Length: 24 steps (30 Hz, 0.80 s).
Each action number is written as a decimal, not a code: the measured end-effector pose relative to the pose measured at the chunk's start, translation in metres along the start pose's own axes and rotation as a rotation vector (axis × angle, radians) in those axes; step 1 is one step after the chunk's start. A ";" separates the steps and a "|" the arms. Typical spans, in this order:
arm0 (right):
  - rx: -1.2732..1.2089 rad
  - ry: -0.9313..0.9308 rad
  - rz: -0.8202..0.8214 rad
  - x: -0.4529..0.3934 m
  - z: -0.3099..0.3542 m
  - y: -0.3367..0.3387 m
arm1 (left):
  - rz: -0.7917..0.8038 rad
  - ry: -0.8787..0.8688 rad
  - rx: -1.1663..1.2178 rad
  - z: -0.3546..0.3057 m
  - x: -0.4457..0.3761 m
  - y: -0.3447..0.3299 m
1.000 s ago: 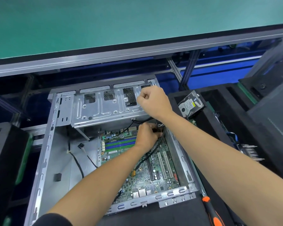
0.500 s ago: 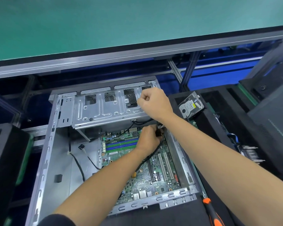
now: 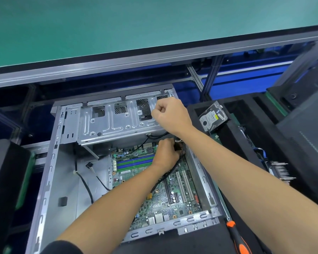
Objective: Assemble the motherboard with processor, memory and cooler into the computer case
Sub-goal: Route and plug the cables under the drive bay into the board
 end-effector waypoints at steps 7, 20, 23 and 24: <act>-0.005 0.007 0.002 -0.001 -0.001 -0.001 | 0.018 -0.059 -0.073 -0.005 -0.003 0.001; 0.007 0.006 0.008 -0.002 -0.002 -0.002 | -0.006 -0.089 -0.099 -0.003 0.002 0.007; 0.004 0.018 0.012 -0.001 -0.001 -0.003 | 0.006 -0.108 -0.170 -0.006 0.002 0.004; 0.004 0.022 0.013 -0.001 -0.001 -0.003 | 0.010 -0.119 -0.203 -0.007 0.003 0.003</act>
Point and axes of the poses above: each hand's wrist, its own x-axis away from the middle knuckle, its own y-axis out of the back of the hand, z = x × y, the point moved 10 cm from there along -x, towards the middle knuckle, and after that the axes turned 10 degrees about -x, right-handed, at the moved point
